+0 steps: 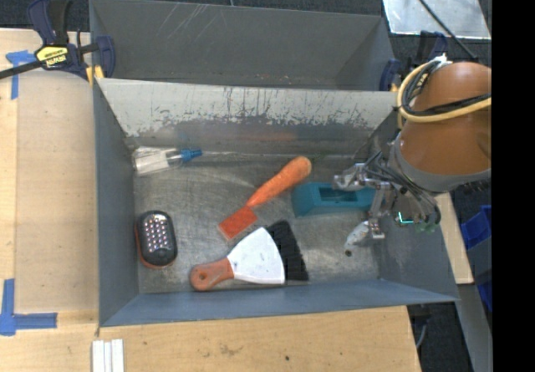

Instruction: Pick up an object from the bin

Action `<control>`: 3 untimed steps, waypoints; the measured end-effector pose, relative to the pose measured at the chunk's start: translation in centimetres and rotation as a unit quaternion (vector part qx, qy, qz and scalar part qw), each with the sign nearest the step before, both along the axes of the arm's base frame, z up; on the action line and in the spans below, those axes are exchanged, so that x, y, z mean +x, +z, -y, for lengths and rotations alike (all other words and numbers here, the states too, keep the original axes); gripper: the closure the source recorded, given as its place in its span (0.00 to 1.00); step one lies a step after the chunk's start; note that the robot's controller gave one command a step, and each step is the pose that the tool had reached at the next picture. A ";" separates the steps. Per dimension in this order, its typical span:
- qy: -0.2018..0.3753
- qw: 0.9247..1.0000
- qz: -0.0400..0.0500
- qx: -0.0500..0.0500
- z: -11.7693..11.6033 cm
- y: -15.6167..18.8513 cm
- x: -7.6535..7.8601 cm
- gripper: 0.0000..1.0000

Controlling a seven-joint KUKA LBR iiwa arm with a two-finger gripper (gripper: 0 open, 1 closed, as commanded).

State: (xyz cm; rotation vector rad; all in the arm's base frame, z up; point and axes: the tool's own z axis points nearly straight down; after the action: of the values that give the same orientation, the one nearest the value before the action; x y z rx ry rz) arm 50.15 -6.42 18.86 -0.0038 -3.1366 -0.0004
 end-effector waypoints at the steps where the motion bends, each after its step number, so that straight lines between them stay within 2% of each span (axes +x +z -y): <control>1: 0.001 1.000 0.004 0.000 0.0 0.4 0.2 0.00; 2: 0.013 1.000 0.008 -0.001 -1.6 -4.7 3.3 0.00; 3: 0.040 0.999 -0.002 0.000 -4.7 -10.9 4.9 1.00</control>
Offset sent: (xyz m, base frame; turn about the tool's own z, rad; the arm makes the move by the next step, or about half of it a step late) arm 0.0654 0.0386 -0.1186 -0.0586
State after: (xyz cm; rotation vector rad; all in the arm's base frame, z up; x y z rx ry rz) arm 55.07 -1.70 7.98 0.1218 -3.1300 -0.0007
